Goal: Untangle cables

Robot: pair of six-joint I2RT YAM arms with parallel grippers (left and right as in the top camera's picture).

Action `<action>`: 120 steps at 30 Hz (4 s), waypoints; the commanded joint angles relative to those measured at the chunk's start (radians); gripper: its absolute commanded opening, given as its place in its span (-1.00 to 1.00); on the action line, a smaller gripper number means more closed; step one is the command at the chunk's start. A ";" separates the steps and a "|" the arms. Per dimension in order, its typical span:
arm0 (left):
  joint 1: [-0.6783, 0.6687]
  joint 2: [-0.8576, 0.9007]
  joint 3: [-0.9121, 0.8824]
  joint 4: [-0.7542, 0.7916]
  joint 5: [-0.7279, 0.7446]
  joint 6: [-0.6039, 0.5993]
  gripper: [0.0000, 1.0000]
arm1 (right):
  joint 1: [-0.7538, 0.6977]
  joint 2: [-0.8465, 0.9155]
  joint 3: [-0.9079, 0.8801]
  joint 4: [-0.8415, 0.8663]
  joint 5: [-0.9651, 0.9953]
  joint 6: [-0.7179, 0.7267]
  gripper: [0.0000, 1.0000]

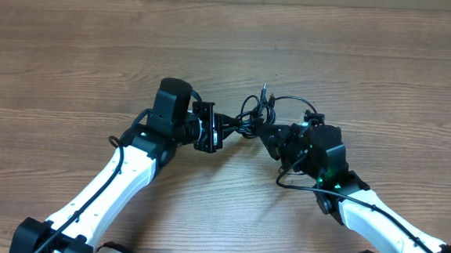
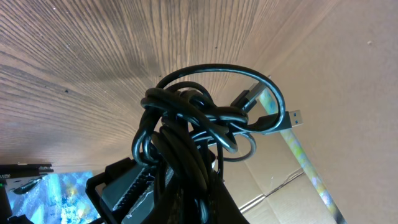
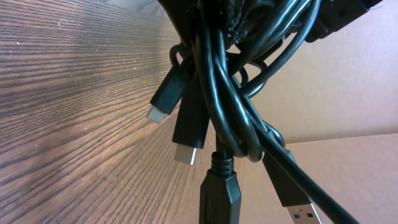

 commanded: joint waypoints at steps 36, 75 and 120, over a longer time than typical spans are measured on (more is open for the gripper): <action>-0.002 -0.024 0.027 -0.165 -0.453 -0.010 -0.92 | 0.001 0.000 0.010 0.365 -0.462 -0.188 -0.93; -0.001 -0.024 0.027 -0.400 -0.840 0.002 -0.92 | 0.001 0.000 0.010 0.531 -0.611 -0.290 -0.93; -0.003 -0.024 0.027 -0.142 -0.420 0.108 -0.92 | 0.001 0.000 0.010 0.129 -0.291 -0.264 0.14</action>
